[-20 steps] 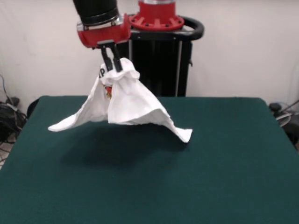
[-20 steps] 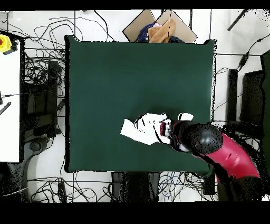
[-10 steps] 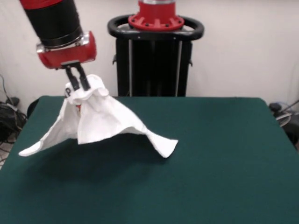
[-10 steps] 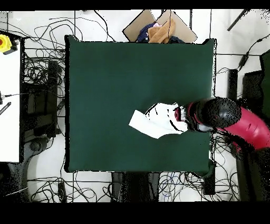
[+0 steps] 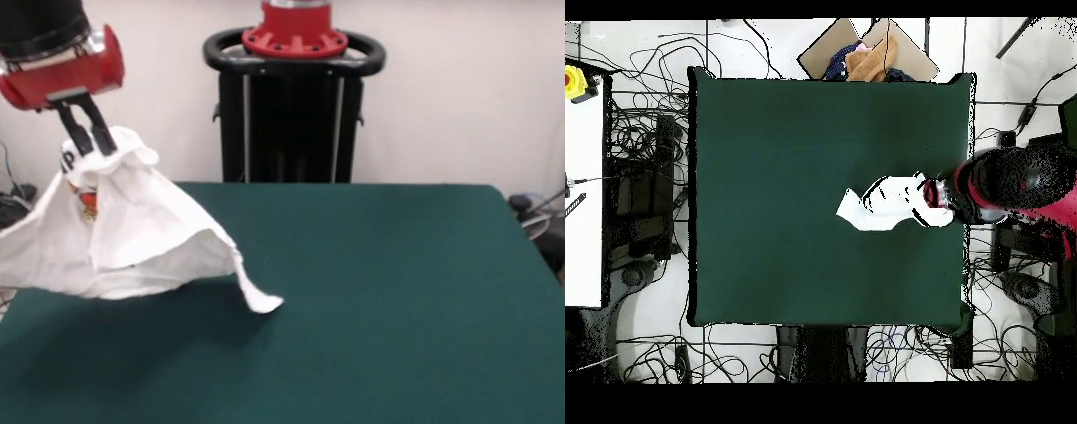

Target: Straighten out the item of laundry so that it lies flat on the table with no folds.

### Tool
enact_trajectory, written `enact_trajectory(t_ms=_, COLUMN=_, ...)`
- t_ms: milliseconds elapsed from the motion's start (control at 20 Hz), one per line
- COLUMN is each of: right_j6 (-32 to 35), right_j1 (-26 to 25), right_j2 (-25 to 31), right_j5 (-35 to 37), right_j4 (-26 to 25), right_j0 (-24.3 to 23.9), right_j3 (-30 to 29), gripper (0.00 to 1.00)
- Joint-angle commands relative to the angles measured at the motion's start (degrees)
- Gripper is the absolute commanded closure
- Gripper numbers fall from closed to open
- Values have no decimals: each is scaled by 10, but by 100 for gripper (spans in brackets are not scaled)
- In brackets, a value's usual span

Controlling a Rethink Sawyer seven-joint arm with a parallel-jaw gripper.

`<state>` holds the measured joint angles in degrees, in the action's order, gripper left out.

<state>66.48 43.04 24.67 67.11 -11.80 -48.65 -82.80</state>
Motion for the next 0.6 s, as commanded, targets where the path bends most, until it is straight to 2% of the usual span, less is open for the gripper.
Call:
enact_trajectory(t_ms=50, right_j6=-74, right_j1=108, right_j2=41, right_j5=78, right_j4=7, right_j0=2, right_j3=17, gripper=100)
enact_trajectory(t_ms=250, right_j6=-27, right_j1=189, right_j2=9, right_j5=131, right_j4=12, right_j0=23, right_j3=12, gripper=100)
enact_trajectory(t_ms=450, right_j6=24, right_j1=254, right_j2=-19, right_j5=138, right_j4=15, right_j0=35, right_j3=-2, gripper=100)
enact_trajectory(t_ms=600, right_j6=71, right_j1=321, right_j2=-62, right_j5=96, right_j4=36, right_j0=49, right_j3=-70, gripper=100)
